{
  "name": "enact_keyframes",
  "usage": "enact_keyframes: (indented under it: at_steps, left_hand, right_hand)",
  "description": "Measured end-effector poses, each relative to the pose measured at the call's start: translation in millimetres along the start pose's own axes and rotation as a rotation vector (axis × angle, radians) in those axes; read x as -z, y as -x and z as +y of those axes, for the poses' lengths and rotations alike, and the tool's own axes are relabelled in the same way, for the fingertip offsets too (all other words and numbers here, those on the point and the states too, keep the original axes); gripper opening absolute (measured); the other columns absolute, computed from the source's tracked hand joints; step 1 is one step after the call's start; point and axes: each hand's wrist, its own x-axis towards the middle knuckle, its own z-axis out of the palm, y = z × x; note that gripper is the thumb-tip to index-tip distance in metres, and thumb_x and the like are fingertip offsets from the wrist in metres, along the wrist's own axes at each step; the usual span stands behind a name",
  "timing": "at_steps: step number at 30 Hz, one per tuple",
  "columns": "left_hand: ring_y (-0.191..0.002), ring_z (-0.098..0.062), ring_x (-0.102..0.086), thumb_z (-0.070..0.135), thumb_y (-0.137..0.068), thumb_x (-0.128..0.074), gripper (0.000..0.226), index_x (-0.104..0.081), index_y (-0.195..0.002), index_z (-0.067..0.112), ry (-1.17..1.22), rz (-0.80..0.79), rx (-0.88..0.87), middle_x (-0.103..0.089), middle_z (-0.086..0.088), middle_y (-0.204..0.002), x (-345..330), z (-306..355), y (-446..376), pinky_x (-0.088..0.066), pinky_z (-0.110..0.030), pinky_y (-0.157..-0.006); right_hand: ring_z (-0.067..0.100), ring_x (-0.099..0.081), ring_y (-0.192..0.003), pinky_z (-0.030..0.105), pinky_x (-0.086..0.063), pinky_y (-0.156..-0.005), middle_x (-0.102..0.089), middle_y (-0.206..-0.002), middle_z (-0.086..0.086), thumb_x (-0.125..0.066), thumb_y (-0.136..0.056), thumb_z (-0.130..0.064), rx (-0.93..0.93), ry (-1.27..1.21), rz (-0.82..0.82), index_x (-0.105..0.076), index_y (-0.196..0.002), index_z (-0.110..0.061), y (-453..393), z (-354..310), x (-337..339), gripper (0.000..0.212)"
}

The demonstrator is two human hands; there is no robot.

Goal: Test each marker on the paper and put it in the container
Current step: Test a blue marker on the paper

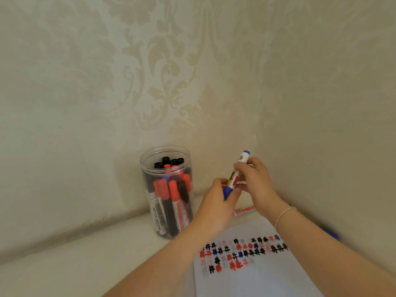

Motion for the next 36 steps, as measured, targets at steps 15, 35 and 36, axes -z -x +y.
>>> enact_keyframes:
  at_steps: [15,35,36]
  left_hand:
    - [-0.035,0.0,-0.03,0.033,-0.1,-0.044,0.015,-0.054,-0.105,0.022,0.096,-0.349,-0.086,-0.038,0.013,-0.042,11.6,2.9,-7.4,-0.025,-0.013,-0.036]
    - [-0.065,-0.006,-0.057,0.019,-0.091,-0.049,0.025,-0.067,-0.09,0.036,-0.413,-0.18,-0.218,-0.063,0.009,-0.086,-0.1,-43.7,51.1,-0.051,-0.034,-0.068]
    - [-0.074,-0.007,-0.058,0.019,-0.09,-0.05,0.027,-0.068,-0.091,0.037,-0.452,-0.196,-0.228,-0.061,0.01,-0.089,-2.1,-45.1,53.0,-0.05,-0.036,-0.073]
  right_hand:
    - [0.009,-0.039,-0.041,0.02,-0.034,-0.038,-0.049,-0.055,0.004,-0.062,-0.086,-0.006,-0.166,-0.089,-0.307,-0.052,-0.062,-0.01,17.7,1.1,34.7,0.026]
    - [0.017,-0.048,-0.05,0.028,-0.04,-0.05,-0.053,-0.064,0.006,-0.073,-0.079,-0.013,-0.172,0.006,-0.121,-0.054,-0.072,-0.008,84.6,24.8,64.3,0.021]
    - [0.018,-0.045,-0.047,0.029,-0.037,-0.047,-0.053,-0.061,0.007,-0.071,-0.081,-0.015,-0.169,0.028,-0.091,-0.054,-0.07,-0.007,88.0,29.0,63.6,0.022]
